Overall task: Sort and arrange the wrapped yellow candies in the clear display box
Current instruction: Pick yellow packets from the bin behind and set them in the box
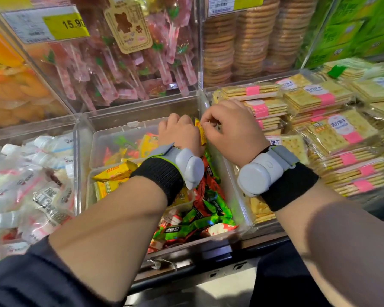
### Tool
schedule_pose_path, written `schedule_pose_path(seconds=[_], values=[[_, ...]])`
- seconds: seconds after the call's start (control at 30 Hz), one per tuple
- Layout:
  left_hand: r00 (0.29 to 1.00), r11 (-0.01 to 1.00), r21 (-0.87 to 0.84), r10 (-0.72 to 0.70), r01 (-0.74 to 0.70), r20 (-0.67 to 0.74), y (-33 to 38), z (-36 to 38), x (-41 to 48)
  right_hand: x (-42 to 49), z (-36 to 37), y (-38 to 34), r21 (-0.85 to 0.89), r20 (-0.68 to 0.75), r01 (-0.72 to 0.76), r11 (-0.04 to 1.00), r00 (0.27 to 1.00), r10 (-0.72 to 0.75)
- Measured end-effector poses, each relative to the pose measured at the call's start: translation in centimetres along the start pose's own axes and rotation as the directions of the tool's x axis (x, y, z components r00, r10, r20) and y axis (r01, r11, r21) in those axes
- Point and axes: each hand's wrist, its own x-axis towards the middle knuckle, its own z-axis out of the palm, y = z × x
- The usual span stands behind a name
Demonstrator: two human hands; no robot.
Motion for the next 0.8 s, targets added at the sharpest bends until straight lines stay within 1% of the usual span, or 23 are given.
schedule_pose_path(seconds=[0.17,0.27,0.43,0.53,0.67,0.8], values=[[0.999,0.999,0.005,-0.039,0.039,0.02,0.3,0.4,0.6,0.0,0.0,0.1,0.022,-0.009,-0.011,1.0,1.0,0.011],[0.999,0.999,0.008,-0.05,0.05,0.004,0.5,0.6,0.7,0.0,-0.1,0.2,0.034,-0.012,-0.015,0.999,1.0,0.015],[0.997,0.998,-0.009,-0.059,0.059,-0.053,0.4,0.3,0.3,0.0,-0.2,0.3,0.046,-0.016,-0.018,0.999,1.0,0.019],[0.994,0.997,-0.06,-0.054,0.049,-0.092,-0.2,-0.6,-0.4,-0.1,-0.2,0.2,0.05,-0.024,-0.017,0.999,1.0,0.018],[0.981,0.988,-0.139,-0.09,0.066,-0.17,-0.6,-1.6,-1.4,-0.1,-0.1,0.3,0.039,-0.038,-0.011,0.999,0.999,0.012],[0.967,0.985,-0.167,-0.089,0.049,-0.239,-1.1,-2.3,-2.6,-0.2,0.0,0.3,0.037,-0.035,-0.003,0.999,0.999,0.004]])
